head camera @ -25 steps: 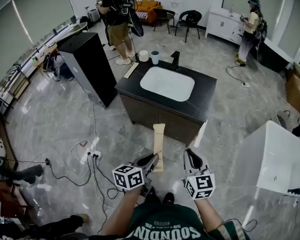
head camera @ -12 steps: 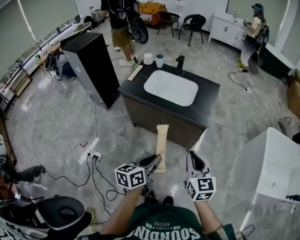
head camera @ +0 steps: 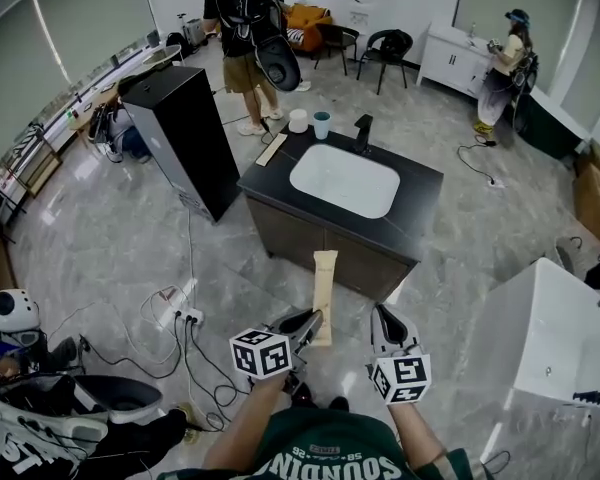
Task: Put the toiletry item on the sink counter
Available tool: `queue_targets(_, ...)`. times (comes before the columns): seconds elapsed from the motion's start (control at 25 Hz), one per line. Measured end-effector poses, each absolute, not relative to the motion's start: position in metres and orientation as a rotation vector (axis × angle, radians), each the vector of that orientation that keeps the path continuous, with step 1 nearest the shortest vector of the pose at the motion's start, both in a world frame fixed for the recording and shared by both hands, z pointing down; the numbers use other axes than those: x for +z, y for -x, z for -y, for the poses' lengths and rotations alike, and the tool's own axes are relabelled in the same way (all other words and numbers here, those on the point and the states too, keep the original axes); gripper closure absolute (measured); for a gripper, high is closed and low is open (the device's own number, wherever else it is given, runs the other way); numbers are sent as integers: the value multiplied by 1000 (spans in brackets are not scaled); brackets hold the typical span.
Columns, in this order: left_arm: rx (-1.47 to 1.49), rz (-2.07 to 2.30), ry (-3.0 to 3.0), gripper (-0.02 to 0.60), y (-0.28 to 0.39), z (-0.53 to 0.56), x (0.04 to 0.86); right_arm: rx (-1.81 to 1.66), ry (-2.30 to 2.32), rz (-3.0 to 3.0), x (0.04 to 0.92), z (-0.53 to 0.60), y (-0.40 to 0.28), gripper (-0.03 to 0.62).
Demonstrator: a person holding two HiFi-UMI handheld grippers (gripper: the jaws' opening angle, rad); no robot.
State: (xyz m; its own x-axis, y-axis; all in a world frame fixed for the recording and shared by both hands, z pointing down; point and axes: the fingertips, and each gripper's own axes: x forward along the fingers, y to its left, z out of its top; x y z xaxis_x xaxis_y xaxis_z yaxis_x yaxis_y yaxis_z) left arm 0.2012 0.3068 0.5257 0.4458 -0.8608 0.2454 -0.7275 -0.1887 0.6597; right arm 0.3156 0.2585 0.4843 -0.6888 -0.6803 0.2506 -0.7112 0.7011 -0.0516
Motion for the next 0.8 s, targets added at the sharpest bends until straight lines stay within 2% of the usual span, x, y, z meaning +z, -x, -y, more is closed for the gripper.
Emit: queue_targets(0.8,-225,1292,-1987,541,-98,-270,536,237,-1199,2638,503,-234,-235,551)
